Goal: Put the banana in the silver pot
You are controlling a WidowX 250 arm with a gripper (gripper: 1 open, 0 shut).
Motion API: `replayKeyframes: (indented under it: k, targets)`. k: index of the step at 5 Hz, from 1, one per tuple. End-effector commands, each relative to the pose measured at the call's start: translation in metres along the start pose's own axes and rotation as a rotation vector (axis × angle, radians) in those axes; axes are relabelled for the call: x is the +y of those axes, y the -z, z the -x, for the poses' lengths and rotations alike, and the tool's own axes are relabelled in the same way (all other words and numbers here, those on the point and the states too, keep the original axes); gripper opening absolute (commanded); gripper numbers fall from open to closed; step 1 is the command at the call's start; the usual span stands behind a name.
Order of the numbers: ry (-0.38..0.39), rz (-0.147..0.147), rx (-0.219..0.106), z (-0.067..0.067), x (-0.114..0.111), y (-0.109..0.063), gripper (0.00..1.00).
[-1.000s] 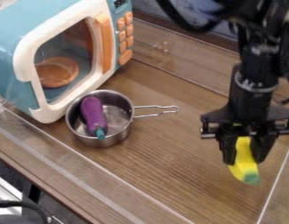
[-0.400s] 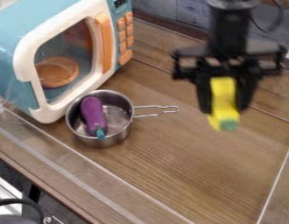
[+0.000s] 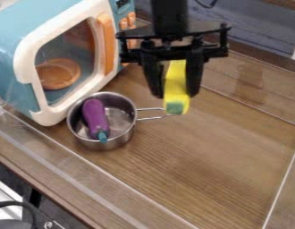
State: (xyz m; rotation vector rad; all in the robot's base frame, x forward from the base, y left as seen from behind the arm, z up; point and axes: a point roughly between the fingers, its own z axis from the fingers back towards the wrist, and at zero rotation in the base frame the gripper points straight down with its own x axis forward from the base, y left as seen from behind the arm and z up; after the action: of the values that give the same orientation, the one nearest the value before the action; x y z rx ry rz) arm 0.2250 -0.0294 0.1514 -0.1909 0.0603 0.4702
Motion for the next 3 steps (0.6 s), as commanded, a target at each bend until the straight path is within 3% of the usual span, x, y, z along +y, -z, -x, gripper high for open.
replayKeyframes:
  k: [1,3]
  targets:
    - [0.053,0.018,-0.036,0.003,-0.006,-0.006,0.0]
    - [0.113,0.016,-0.037,0.019,0.013,-0.005,0.0]
